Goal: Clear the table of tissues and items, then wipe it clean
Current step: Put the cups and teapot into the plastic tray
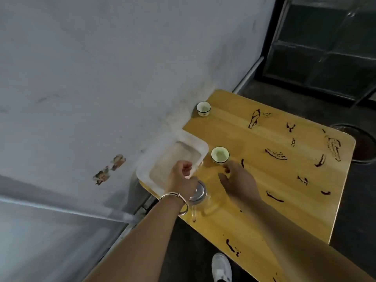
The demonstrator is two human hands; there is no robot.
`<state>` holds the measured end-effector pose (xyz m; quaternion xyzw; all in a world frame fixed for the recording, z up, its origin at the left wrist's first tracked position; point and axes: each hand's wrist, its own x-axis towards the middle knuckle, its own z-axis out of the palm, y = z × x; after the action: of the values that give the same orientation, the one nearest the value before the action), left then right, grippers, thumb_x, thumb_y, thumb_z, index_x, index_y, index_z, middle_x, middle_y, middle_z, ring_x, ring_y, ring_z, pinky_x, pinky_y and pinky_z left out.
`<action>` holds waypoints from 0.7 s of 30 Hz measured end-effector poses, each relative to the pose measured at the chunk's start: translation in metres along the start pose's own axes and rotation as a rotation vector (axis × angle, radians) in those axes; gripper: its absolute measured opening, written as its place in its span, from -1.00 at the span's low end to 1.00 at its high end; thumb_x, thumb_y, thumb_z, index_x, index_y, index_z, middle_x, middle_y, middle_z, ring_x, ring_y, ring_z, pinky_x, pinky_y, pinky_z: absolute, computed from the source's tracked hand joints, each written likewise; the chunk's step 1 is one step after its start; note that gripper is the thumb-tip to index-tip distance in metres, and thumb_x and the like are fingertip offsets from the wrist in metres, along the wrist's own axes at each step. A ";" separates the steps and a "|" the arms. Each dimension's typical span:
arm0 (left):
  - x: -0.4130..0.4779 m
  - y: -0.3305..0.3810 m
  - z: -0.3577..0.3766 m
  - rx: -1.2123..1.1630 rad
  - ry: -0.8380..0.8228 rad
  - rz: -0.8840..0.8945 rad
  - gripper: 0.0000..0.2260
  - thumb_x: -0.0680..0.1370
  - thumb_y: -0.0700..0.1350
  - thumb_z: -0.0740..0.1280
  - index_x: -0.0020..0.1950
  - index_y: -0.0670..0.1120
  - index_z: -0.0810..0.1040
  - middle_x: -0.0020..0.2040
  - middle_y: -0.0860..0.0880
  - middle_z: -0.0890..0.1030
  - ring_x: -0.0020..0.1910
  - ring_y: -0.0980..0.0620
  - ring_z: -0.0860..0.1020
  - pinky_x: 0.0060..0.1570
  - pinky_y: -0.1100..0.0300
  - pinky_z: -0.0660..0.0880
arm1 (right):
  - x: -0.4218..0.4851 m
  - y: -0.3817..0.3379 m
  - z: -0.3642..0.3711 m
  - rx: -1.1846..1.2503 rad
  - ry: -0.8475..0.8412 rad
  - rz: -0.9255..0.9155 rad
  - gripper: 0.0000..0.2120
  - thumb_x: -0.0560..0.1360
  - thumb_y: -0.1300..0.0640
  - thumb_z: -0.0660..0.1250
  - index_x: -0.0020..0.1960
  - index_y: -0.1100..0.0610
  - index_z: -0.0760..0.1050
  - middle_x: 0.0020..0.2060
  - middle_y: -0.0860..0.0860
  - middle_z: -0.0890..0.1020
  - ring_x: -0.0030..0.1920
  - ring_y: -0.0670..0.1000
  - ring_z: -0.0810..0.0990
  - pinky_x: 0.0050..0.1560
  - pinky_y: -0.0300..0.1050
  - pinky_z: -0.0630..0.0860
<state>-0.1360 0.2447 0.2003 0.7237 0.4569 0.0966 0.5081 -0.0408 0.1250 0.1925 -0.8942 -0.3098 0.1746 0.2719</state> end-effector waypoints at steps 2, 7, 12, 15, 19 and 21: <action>0.023 -0.008 0.010 0.025 0.014 -0.043 -0.69 0.44 -0.30 0.29 0.14 -0.07 0.44 0.09 -0.03 0.52 0.03 0.07 0.48 -0.15 0.38 0.39 | 0.016 0.013 0.015 -0.015 -0.086 0.007 -0.77 0.57 0.10 0.19 0.16 0.16 0.45 0.09 0.05 0.54 0.07 0.06 0.51 -0.10 -0.16 0.36; 0.054 -0.033 0.026 0.062 -0.008 -0.109 -0.73 0.45 -0.31 0.27 0.07 -0.02 0.43 0.08 -0.01 0.52 0.01 0.07 0.48 -0.24 0.45 0.40 | 0.035 0.032 0.061 -0.084 -0.330 0.064 -0.78 0.58 0.15 0.12 -0.22 0.12 0.40 -0.16 0.03 0.48 -0.15 0.03 0.47 -0.26 -0.19 0.33; 0.072 -0.055 0.031 0.112 -0.031 -0.157 -0.73 0.47 -0.32 0.22 0.12 -0.08 0.47 0.09 -0.02 0.53 0.00 0.09 0.48 -0.02 0.29 0.37 | 0.032 0.043 0.109 -0.030 -0.578 0.311 -0.73 0.53 0.19 0.19 -0.35 0.10 0.35 -0.38 -0.03 0.42 -0.34 -0.05 0.44 -0.46 -0.28 0.27; 0.080 -0.067 0.035 0.155 -0.067 -0.170 -0.74 0.48 -0.31 0.21 0.12 -0.08 0.49 0.08 -0.02 0.54 0.00 0.09 0.48 0.00 0.28 0.38 | 0.028 0.042 0.130 0.055 -0.678 0.375 -0.67 0.53 0.14 0.22 -0.38 0.11 0.25 -0.41 -0.01 0.35 -0.42 -0.08 0.32 -0.46 -0.28 0.24; 0.089 -0.078 0.039 0.217 -0.118 -0.164 -0.79 0.49 -0.27 0.23 0.08 -0.06 0.52 0.03 0.02 0.57 0.00 0.08 0.51 0.00 0.28 0.40 | 0.027 0.036 0.150 0.204 -0.748 0.536 -0.74 0.48 0.04 0.32 -0.26 0.15 0.34 -0.37 0.04 0.47 -0.42 -0.05 0.44 -0.35 -0.24 0.42; 0.092 -0.081 0.040 0.236 -0.143 -0.159 -0.81 0.50 -0.25 0.24 0.07 -0.07 0.54 0.00 0.02 0.57 -0.04 0.09 0.51 -0.04 0.30 0.40 | 0.026 0.032 0.155 0.311 -0.749 0.608 -0.80 0.48 0.08 0.33 -0.16 0.20 0.40 -0.35 0.09 0.53 -0.45 -0.05 0.49 -0.39 -0.24 0.46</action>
<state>-0.1055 0.2945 0.0853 0.7450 0.4834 -0.0499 0.4570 -0.0809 0.1793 0.0474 -0.7689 -0.0822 0.5986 0.2092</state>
